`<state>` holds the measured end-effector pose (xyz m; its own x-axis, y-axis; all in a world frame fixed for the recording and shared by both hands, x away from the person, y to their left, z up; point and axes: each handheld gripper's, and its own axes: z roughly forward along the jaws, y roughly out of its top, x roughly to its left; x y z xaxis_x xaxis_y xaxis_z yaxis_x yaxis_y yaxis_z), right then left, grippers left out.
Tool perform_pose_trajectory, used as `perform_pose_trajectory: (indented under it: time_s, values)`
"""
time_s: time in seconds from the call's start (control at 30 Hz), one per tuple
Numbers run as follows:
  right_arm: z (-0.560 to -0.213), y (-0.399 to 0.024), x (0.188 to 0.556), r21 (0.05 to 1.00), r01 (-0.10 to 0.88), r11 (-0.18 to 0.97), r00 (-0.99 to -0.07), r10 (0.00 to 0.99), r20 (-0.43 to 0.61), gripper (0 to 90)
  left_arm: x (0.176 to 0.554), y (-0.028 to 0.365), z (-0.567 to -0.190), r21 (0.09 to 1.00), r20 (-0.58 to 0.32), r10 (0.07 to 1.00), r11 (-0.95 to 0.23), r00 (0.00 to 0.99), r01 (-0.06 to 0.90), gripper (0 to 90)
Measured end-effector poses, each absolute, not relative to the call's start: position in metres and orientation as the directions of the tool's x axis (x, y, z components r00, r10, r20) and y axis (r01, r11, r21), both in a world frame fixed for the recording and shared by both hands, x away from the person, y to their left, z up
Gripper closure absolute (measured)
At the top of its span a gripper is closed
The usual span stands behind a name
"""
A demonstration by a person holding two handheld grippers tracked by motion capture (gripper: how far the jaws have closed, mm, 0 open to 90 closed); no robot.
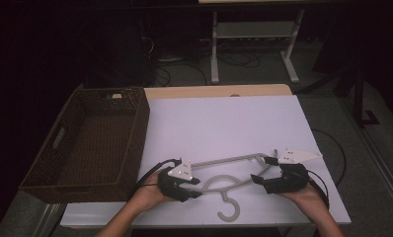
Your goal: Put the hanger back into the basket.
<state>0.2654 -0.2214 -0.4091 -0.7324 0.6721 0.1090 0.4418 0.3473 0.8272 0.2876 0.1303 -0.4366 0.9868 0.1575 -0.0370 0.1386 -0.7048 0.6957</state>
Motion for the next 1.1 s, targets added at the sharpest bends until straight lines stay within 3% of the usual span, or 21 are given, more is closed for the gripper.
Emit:
perform_pose_trajectory:
  time_s: [0.6,1.1]
  values:
    - [-0.4098,-0.2223,0.2659,0.825,0.447,0.347,-0.728,0.677,0.109,19.1,0.2901,0.1266,-0.4439,0.668,-0.037,0.131,-0.734,0.991,0.122,77.9]
    - [-0.4092,-0.2234,0.2666,0.827,0.449,0.339,-0.725,0.679,0.115,19.4,0.2915,0.1244,-0.4419,0.656,-0.039,0.115,-0.746,0.993,0.113,82.2]
